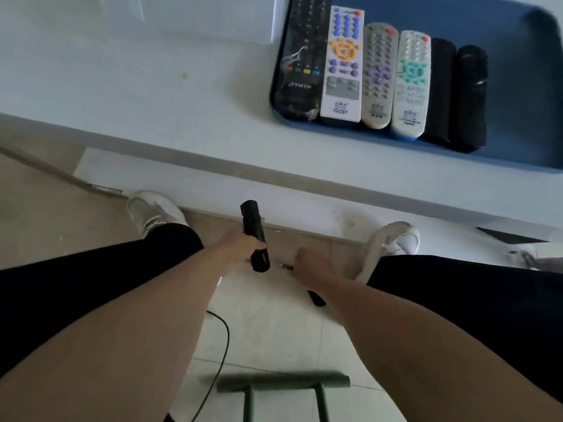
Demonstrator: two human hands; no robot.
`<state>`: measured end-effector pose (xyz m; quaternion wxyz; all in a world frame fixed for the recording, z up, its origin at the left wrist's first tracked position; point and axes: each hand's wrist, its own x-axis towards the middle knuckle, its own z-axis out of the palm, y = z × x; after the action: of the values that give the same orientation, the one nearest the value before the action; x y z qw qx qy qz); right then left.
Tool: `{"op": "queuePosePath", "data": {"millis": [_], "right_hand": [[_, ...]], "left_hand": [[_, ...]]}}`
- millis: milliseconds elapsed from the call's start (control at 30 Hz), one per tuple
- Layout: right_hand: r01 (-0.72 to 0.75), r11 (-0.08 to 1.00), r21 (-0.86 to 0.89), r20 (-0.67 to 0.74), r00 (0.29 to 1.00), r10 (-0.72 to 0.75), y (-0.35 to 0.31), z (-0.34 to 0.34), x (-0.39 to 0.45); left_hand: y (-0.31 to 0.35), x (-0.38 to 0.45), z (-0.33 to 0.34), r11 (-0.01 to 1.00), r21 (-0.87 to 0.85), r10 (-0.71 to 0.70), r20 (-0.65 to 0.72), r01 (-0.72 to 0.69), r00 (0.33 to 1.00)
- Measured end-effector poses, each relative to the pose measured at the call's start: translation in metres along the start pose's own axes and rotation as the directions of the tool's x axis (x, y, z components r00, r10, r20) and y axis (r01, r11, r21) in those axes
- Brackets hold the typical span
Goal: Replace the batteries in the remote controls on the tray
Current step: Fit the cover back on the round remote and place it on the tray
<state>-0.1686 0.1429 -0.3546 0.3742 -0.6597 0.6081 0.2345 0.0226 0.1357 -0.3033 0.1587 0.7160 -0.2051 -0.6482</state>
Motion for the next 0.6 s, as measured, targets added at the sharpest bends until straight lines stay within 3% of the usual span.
{"op": "queuePosePath", "data": {"millis": [100, 267, 367, 500, 600], "right_hand": [[0.063, 0.991, -0.120, -0.106, 0.991, -0.076, 0.005, 0.014, 0.008], [0.052, 0.996, -0.078, -0.093, 0.994, -0.059, -0.014, 0.021, 0.026], [0.059, 0.997, 0.040, -0.088, 0.995, -0.055, -0.014, 0.019, 0.025], [-0.051, 0.941, 0.335, -0.110, 0.990, 0.093, 0.006, 0.007, 0.013], [-0.158, 0.913, 0.377, -0.055, 0.980, 0.193, 0.022, 0.004, 0.000]], "left_hand": [[-0.003, 0.000, 0.005, 1.000, -0.021, -0.017, 0.028, 0.018, 0.999], [-0.011, 0.014, 0.009, 0.998, -0.039, -0.053, 0.044, 0.055, 0.998], [-0.014, 0.012, 0.010, 0.995, -0.048, -0.084, 0.022, 0.085, 0.996], [-0.014, 0.008, 0.012, 0.992, -0.065, -0.108, -0.017, 0.107, 0.994], [-0.010, 0.004, 0.020, 0.992, -0.098, -0.078, -0.018, 0.076, 0.997]]}}
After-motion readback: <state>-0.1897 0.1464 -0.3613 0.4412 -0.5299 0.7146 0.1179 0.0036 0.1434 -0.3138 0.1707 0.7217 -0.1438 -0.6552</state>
